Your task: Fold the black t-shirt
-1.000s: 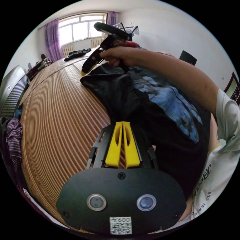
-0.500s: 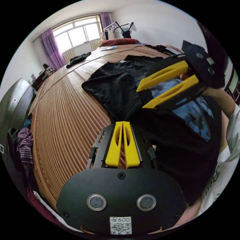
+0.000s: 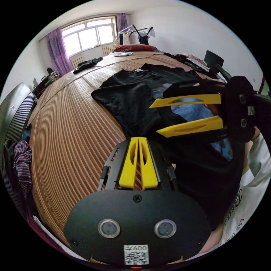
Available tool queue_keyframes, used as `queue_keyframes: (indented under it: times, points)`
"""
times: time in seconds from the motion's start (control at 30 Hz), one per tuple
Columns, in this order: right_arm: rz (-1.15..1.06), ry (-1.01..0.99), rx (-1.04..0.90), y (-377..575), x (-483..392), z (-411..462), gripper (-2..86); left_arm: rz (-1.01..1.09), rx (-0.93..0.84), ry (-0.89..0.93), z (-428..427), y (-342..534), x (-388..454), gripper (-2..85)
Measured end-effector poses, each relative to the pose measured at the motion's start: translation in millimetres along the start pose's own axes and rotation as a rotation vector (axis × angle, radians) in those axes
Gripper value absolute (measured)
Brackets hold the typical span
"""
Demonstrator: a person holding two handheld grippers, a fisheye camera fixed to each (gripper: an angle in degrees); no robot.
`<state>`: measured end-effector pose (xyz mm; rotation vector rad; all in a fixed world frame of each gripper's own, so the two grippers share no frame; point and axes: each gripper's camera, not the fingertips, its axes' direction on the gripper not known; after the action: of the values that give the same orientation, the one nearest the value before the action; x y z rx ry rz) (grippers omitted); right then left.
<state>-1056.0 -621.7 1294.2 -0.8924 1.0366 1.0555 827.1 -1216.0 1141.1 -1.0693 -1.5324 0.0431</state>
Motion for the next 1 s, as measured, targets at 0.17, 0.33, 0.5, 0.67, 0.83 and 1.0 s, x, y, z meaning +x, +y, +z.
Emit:
queue_keyframes:
  times: [0.17,0.33,0.5,0.67,0.83,1.0]
  points:
    - [-0.120,0.132,-0.052,11.6,-35.7,40.5,6.7,-0.003,0.001,0.007,2.4,0.7,-0.1,0.7]
    - [-0.233,0.226,-0.115,32.2,-64.4,68.3,2.1,0.000,0.000,0.001,4.0,1.0,2.1,0.7]
    - [-0.295,0.316,-0.109,53.9,-75.2,72.3,-0.6,-0.002,-0.001,0.002,5.1,1.3,2.8,0.7]
    - [-0.251,0.279,-0.072,65.3,-62.9,54.6,-0.8,-0.006,-0.001,0.010,5.4,1.6,2.7,0.6]
    - [-0.078,0.266,-0.069,64.7,-19.2,48.8,-0.8,-0.001,-0.002,-0.001,5.0,1.7,6.4,0.7]
    - [0.187,0.203,-0.029,62.4,59.2,43.8,-0.8,-0.002,-0.001,0.002,4.0,2.0,7.7,0.7]
